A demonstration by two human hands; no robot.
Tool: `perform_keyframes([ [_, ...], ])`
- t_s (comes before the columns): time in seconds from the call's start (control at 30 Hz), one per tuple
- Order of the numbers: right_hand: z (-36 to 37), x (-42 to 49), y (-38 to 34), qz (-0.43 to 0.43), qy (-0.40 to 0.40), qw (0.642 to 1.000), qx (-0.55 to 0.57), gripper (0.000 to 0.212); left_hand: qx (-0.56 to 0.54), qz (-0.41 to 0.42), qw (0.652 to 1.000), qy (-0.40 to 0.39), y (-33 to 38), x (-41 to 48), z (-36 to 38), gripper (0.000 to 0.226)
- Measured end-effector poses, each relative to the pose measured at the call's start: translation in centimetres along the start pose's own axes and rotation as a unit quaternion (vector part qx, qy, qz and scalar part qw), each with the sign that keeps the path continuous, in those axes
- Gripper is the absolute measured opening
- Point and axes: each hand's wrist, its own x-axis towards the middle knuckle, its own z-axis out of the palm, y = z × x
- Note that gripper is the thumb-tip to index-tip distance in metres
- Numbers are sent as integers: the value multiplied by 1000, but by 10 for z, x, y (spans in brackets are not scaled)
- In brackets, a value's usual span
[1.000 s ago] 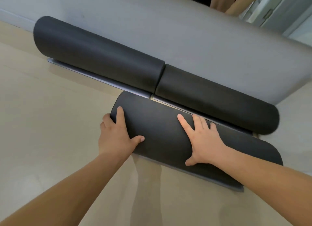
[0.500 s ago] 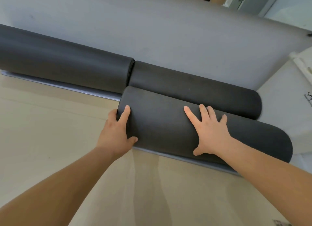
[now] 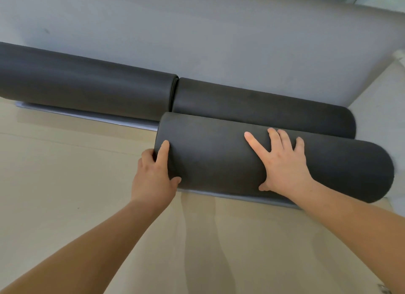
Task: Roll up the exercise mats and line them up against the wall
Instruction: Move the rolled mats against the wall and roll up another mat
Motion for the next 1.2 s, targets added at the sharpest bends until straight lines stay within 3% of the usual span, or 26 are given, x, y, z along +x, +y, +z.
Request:
perform_keyframes([
  [0.13,-2,-3,-2,17,-25,999,11,162,-64,3,996,-69,1,10,-7,103],
  [0.23,-15,-6,-16,17,-36,999,20,157,-54,28,992,-111,-18,8,-28,101],
  [0.33,-40,-14,-46,-59,43,993,90,124,-13,30,998,-46,-39,-6,-50,85],
  [0.4,-61,-17,-73,-127,84,973,176,94,-6,20,999,-50,-50,-16,-65,83],
  [0.57,-113,-7,-163,-234,18,929,287,50,49,-28,989,-139,-111,-59,-109,78],
  [0.7,-136,11,-251,-320,-52,891,318,45,48,-124,981,-144,-161,-106,-150,74],
  [0.93,-195,-38,-423,-485,-140,803,317,42,-43,-343,938,-37,-232,-244,-208,69],
  [1.1,-239,-118,-489,-563,-233,719,333,44,-36,-418,907,-41,-266,-361,-238,61],
  [1.2,-247,-173,-520,-581,-256,699,329,44,-60,-431,900,-32,-291,-426,-240,60],
])
